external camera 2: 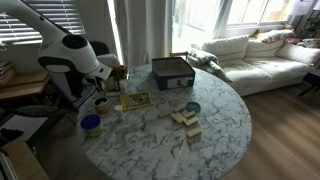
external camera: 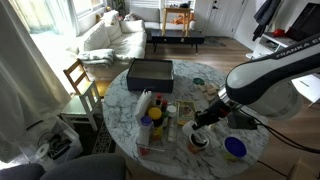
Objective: Put the scoop in the orange can then put the can in the clear box
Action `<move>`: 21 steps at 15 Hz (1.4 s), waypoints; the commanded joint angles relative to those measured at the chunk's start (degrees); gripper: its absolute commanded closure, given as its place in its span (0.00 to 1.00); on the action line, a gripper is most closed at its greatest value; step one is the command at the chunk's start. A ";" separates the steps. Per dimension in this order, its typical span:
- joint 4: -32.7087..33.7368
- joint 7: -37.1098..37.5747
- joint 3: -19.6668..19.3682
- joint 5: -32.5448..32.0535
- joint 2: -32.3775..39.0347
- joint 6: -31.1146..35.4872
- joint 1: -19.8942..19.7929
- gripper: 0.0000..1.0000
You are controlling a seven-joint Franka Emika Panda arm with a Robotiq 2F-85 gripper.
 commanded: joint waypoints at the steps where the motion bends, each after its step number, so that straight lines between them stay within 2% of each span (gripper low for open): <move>1: -0.44 -9.82 0.73 10.27 1.67 4.69 -0.04 0.99; 12: 0.86 -47.75 0.89 43.61 3.44 5.18 -0.20 0.99; 17: 1.73 -59.84 0.85 53.04 5.85 6.24 0.40 0.99; 21: 1.76 -66.71 0.44 56.30 6.82 5.90 0.20 0.99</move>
